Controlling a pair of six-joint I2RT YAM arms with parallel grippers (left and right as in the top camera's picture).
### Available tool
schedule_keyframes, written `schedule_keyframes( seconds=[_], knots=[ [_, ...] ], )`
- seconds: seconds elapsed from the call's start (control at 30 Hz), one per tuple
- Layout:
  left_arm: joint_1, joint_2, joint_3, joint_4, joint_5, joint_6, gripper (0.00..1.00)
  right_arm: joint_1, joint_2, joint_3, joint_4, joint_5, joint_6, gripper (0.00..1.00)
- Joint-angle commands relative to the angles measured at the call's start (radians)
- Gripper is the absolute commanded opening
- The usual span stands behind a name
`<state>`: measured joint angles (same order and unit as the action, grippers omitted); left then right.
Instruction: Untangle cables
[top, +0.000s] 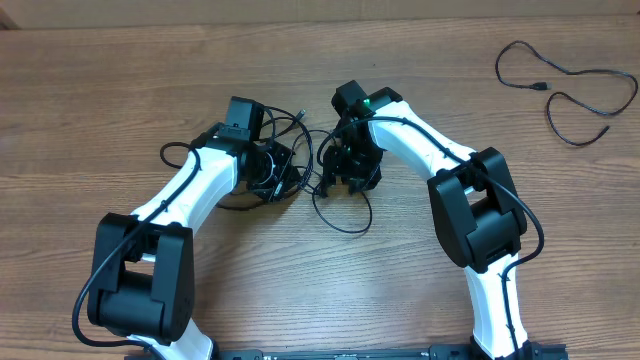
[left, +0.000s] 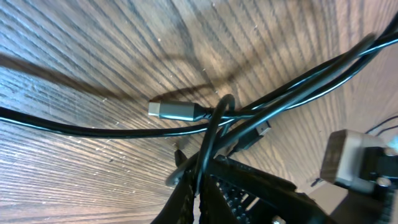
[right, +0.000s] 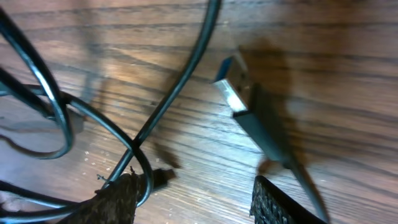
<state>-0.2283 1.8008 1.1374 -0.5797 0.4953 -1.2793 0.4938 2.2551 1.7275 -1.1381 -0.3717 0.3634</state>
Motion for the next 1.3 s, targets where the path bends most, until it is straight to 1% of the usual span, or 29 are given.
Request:
schedule_keyframes(
  seconds=[0.0,0.17,0.3,0.47,0.7,0.83,0.97,1.03,1.27],
  knots=[
    [0.028,-0.017,-0.002,0.009,0.039,-0.006,0.04,0.011,-0.031,-0.007,-0.004,0.043,0.004,0.58],
    [0.062,-0.017,-0.002,0.013,0.107,0.001,0.04,0.011,-0.031,-0.007,-0.003,0.043,0.004,0.58],
    [0.083,-0.017,-0.002,0.014,0.127,0.002,0.04,0.011,-0.031,-0.007,-0.004,0.043,0.004,0.58],
    [0.11,-0.017,-0.002,0.019,0.133,0.063,0.04,0.011,-0.031,-0.007,-0.003,0.043,0.004,0.58],
    [0.115,-0.017,-0.002,0.043,0.169,0.097,0.04,0.011,-0.031,-0.007,-0.005,0.055,0.004,0.58],
    [0.118,-0.017,-0.002,0.07,0.208,0.167,0.04,0.011,-0.031,-0.007,-0.005,0.058,0.003,0.58],
    [0.118,-0.017,-0.002,0.107,0.212,0.343,0.04,0.011,-0.031,-0.007,-0.004,0.084,0.003,0.59],
    [0.118,-0.017,-0.002,0.116,0.211,0.486,0.05,0.011,-0.031,-0.007,-0.005,0.13,0.003,0.58],
    [0.118,-0.017,-0.002,0.101,0.212,0.737,0.05,0.011,-0.031,-0.007,-0.005,0.174,-0.002,0.58]
  ],
)
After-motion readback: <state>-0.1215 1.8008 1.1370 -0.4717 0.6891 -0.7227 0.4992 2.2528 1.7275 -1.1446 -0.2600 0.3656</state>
